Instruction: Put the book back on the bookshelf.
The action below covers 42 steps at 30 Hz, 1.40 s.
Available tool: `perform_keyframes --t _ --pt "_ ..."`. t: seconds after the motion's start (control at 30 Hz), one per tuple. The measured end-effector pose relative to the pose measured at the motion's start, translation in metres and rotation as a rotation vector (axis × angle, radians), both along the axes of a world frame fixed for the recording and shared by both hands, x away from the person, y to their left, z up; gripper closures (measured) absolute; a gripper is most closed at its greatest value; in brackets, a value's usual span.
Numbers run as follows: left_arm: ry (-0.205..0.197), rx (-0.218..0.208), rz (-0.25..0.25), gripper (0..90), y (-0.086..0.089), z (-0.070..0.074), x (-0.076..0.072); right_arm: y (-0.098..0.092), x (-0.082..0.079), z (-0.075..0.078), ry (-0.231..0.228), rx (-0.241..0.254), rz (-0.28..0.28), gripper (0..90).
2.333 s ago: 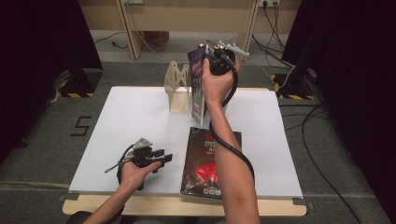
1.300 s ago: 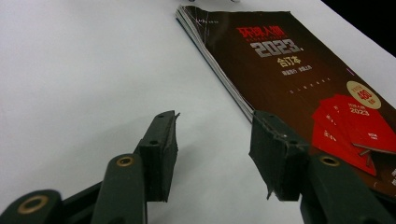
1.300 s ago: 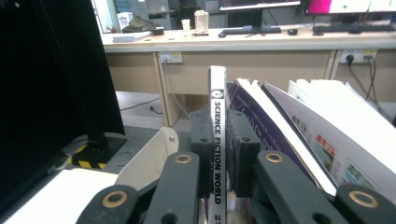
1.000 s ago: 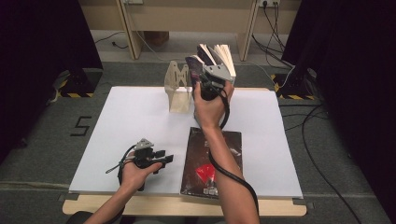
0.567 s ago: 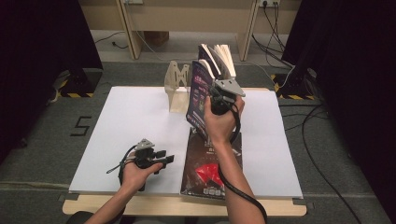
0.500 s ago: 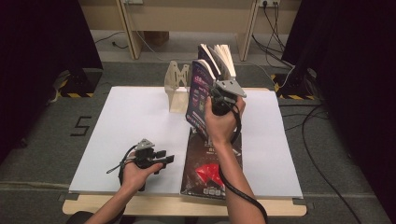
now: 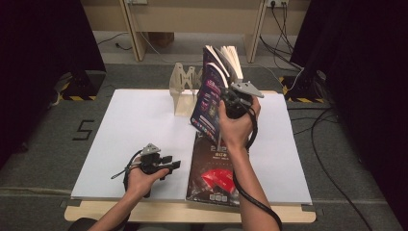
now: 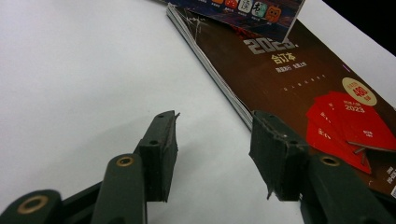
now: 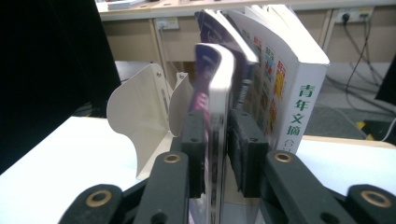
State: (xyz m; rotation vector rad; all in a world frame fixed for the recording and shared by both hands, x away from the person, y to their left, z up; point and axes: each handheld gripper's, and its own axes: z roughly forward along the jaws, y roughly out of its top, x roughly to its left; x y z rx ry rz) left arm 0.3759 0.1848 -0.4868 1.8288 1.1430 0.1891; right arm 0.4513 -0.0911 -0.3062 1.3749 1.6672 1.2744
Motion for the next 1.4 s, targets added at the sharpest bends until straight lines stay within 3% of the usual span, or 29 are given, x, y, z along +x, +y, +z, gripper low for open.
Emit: perform_keyframes --t 0.17,0.5,0.53,0.8,0.97,1.13,1.23,1.27,1.4 --pt "0.000 -0.003 0.003 50.3 0.000 0.000 0.001 -0.005 0.014 0.004 0.080 -0.034 0.012 73.2" --pt "-0.001 -0.004 0.000 50.2 -0.001 -0.001 0.001 -0.009 0.030 0.009 0.163 -0.054 0.002 72.1" --pt "-0.001 -0.005 -0.001 50.3 -0.001 0.000 0.001 -0.010 0.033 0.011 0.185 -0.056 0.005 72.6" --pt "0.000 -0.005 0.001 50.3 0.000 0.000 0.001 -0.012 0.037 0.013 0.217 -0.060 0.016 82.5" --pt "0.000 0.000 0.000 50.3 0.000 0.000 0.001 -0.009 0.031 0.015 0.192 -0.046 0.031 82.9" --pt "-0.005 -0.007 0.003 50.3 0.000 0.001 0.001 -0.001 0.022 0.023 0.117 -0.012 0.066 83.2" --pt "-0.005 -0.006 0.004 50.3 0.001 0.000 0.001 0.003 0.021 0.023 0.100 0.005 0.078 83.2" --pt "-0.003 -0.007 0.001 50.3 0.001 0.001 0.001 0.006 0.022 0.023 0.065 0.007 0.071 83.2" --pt "-0.002 -0.002 0.005 50.3 0.002 0.000 0.001 0.013 0.029 0.026 0.032 0.009 0.060 83.2"
